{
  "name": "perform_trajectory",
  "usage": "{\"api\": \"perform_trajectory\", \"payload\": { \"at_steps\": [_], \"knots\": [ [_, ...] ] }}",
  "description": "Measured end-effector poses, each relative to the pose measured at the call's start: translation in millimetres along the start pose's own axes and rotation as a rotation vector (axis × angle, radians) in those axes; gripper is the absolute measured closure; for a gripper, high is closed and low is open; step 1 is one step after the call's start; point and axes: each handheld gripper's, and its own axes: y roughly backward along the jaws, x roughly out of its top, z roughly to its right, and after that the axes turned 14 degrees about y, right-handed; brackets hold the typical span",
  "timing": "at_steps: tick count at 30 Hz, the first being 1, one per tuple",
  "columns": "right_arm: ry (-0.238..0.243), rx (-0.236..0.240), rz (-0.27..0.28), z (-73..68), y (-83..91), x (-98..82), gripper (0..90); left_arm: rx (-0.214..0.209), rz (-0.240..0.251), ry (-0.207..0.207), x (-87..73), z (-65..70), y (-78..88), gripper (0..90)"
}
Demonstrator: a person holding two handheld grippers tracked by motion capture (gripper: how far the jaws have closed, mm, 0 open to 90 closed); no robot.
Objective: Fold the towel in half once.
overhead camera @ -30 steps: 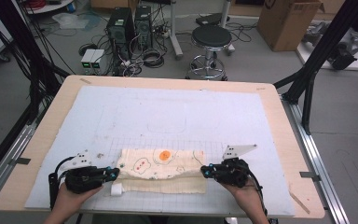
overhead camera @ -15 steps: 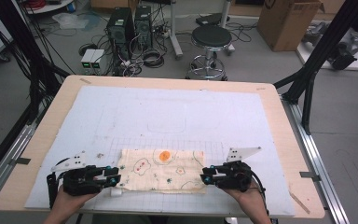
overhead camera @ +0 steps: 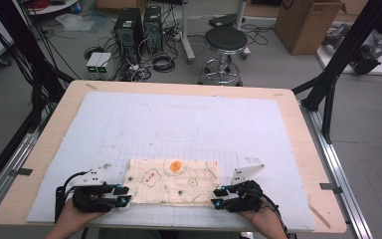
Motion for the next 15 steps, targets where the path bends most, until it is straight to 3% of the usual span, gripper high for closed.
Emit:
{"api": "perform_trajectory", "payload": {
  "at_steps": [6,10,15],
  "knots": [
    [0.011,0.004,0.006,1.2,1.7,1.6,82.6,0.037,0.006,0.007,-0.2,-1.3,-1.6,75.8],
    [0.015,0.001,0.028,0.4,4.2,5.8,84.8,0.033,0.040,0.008,1.2,-1.8,2.3,82.7],
    [0.017,-0.004,0.042,-1.9,6.2,9.5,85.2,0.044,0.049,-0.001,1.1,-0.3,3.4,87.0]
  ]
}}
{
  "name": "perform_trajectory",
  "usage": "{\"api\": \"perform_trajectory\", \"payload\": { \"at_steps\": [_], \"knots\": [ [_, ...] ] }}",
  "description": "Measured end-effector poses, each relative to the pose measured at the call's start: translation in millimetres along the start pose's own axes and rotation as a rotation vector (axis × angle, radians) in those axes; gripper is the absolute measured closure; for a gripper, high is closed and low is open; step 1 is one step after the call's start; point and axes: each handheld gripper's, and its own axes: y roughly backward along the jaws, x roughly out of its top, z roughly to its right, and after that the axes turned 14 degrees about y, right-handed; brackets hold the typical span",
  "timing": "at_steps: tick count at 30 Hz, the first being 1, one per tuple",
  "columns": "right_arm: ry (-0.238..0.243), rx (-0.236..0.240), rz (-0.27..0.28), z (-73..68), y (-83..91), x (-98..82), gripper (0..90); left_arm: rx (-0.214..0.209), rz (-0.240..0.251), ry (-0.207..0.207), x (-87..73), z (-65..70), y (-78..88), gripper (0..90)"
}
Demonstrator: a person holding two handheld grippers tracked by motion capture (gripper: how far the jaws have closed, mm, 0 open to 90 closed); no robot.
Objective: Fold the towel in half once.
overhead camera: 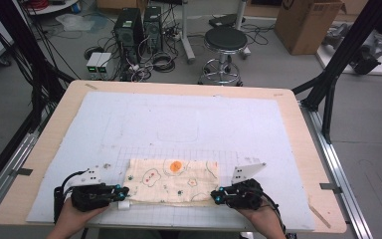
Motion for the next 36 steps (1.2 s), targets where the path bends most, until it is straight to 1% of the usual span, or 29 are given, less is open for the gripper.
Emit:
{"api": "perform_trajectory", "payload": {
  "at_steps": [2,3,5,6,8,9,12,14,15,16,17,18,19,20,22,24,26,30,31,32,33,34,36],
  "knots": [
    [0.000,0.005,0.016,-1.5,1.7,0.9,85.2,-0.001,0.010,0.000,0.3,0.2,1.6,87.0],
    [0.006,-0.003,0.022,-2.3,2.7,1.4,85.2,-0.002,0.020,0.004,0.5,0.4,2.4,87.0],
    [0.004,0.001,0.032,-4.8,5.3,2.0,85.3,-0.003,0.029,0.007,0.4,0.0,4.2,87.2],
    [0.011,-0.005,0.038,-5.4,5.9,2.0,85.3,-0.002,0.029,0.008,0.3,-0.3,5.1,87.4],
    [-0.001,0.005,0.036,-8.0,7.6,1.6,85.3,-0.001,0.033,0.014,-0.2,-0.9,6.3,87.5],
    [0.007,0.001,0.040,-8.4,8.0,1.0,85.3,-0.002,0.031,0.012,-0.2,-1.6,7.1,87.5],
    [-0.007,0.009,0.036,-10.4,8.7,-1.6,85.2,-0.007,0.020,0.010,-1.1,-2.4,7.2,87.5],
    [-0.008,0.018,0.024,-10.2,6.5,-4.5,85.1,-0.011,0.007,0.009,-1.6,-3.0,7.0,87.4],
    [-0.016,0.031,0.007,-10.4,4.1,-6.7,84.8,-0.017,-0.001,0.010,-1.9,-3.1,6.5,87.2],
    [-0.022,0.041,-0.008,-10.1,1.8,-8.3,83.2,-0.029,-0.008,0.014,-2.3,-2.8,6.1,86.1],
    [-0.026,0.057,-0.018,-9.5,-0.4,-9.6,79.4,-0.046,-0.011,0.009,-2.2,-3.0,6.2,82.6],
    [-0.029,0.063,-0.022,-9.3,-1.4,-10.0,75.7,-0.069,-0.009,0.013,-1.9,-2.8,7.2,76.4],
    [-0.034,0.069,-0.016,-9.8,-0.6,-8.9,72.9,-0.088,0.009,0.016,-1.4,-2.3,9.1,71.6],
    [-0.024,0.072,0.003,-10.2,1.2,-6.8,70.1,-0.112,0.031,0.012,-0.4,-1.8,11.7,68.7],
    [-0.011,0.072,0.046,-10.9,5.5,-1.0,65.1,-0.148,0.077,0.027,2.9,-0.4,14.7,64.2],
    [-0.014,0.066,0.073,-9.6,6.8,4.1,63.3,-0.162,0.096,0.021,6.1,0.7,13.6,62.8],
    [-0.023,0.068,0.077,-6.8,4.3,7.6,62.2,-0.157,0.084,0.013,9.4,3.4,9.0,62.8],
    [-0.032,0.036,0.065,-0.4,-3.3,13.4,64.5,-0.129,0.068,-0.005,14.7,8.7,-1.2,64.4],
    [-0.034,0.032,0.062,1.0,-4.3,14.2,66.5,-0.121,0.067,-0.008,16.5,9.7,-4.0,66.0],
    [-0.041,0.022,0.060,2.8,-5.2,15.4,68.2,-0.104,0.066,-0.013,19.3,9.7,-7.2,68.0],
    [-0.044,0.014,0.060,6.3,-6.4,16.9,69.6,-0.096,0.066,-0.010,22.0,9.4,-10.1,69.1],
    [-0.045,0.004,0.065,9.3,-7.4,18.2,71.8,-0.089,0.068,-0.003,24.6,9.7,-13.0,71.5],
    [-0.056,-0.006,0.080,14.6,-8.1,21.8,75.2,-0.071,0.069,-0.007,30.4,10.1,-18.6,77.0]
  ]
}}
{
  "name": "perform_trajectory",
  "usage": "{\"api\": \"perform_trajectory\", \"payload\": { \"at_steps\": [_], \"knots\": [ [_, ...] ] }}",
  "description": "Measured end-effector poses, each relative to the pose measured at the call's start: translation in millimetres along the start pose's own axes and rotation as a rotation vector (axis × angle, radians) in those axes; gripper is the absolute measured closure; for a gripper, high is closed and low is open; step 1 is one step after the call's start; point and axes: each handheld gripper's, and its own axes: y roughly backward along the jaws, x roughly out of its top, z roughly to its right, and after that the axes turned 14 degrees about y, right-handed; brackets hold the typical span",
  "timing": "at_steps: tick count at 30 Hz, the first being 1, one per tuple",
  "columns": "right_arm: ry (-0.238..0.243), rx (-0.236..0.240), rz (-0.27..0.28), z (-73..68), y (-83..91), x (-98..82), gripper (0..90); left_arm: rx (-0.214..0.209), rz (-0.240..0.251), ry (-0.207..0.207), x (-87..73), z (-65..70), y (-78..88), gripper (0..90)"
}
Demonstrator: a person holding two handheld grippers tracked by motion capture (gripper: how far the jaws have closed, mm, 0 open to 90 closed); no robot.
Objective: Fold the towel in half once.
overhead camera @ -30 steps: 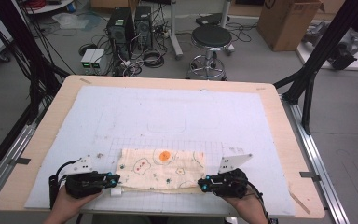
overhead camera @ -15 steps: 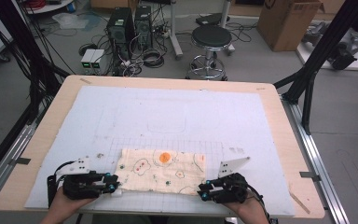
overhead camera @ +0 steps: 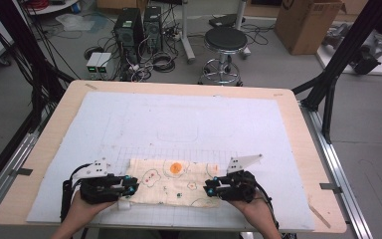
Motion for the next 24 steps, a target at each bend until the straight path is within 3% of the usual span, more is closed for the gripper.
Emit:
{"api": "perform_trajectory", "payload": {
  "at_steps": [3,8,17,24],
  "knots": [
    [-0.002,-0.017,0.025,6.3,-1.7,7.9,82.0,0.033,0.011,-0.009,8.4,0.3,-8.5,83.7],
    [0.005,-0.031,0.039,17.6,-14.5,22.5,89.0,0.072,0.013,-0.025,21.2,-1.1,-22.4,87.6],
    [0.008,-0.033,-0.003,38.8,-52.8,44.7,89.6,0.121,0.015,-0.024,41.4,-9.0,-51.3,89.0],
    [-0.008,-0.069,-0.035,51.1,-75.7,50.5,89.5,0.145,-0.045,-0.045,51.9,-8.9,-76.8,89.2]
  ]
}}
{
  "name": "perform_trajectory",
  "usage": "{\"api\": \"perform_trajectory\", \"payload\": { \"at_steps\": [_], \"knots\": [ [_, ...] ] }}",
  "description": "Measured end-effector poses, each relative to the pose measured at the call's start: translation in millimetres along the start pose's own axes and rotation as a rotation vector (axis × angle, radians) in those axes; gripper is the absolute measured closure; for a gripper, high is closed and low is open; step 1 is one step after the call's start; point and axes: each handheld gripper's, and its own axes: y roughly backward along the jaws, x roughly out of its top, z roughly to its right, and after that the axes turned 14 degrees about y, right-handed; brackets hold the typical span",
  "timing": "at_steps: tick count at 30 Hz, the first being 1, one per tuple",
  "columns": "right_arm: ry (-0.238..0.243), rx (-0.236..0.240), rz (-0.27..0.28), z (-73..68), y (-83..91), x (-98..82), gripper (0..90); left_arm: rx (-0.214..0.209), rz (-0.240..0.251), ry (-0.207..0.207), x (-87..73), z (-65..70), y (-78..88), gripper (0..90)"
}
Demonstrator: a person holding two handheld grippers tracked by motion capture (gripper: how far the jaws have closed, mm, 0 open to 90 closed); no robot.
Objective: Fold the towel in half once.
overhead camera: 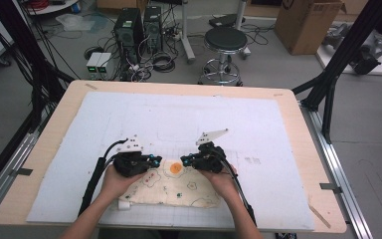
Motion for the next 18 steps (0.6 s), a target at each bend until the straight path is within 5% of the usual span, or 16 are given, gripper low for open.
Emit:
{"api": "perform_trajectory", "payload": {
  "at_steps": [13,18],
  "knots": [
    [-0.014,-0.031,-0.121,9.9,-21.2,-7.7,89.6,0.077,-0.138,0.008,-5.6,-14.7,-18.7,89.3],
    [-0.001,-0.036,-0.137,8.1,-19.8,-7.1,89.5,0.086,-0.142,0.007,-6.3,-16.0,-16.4,89.3]
  ]
}}
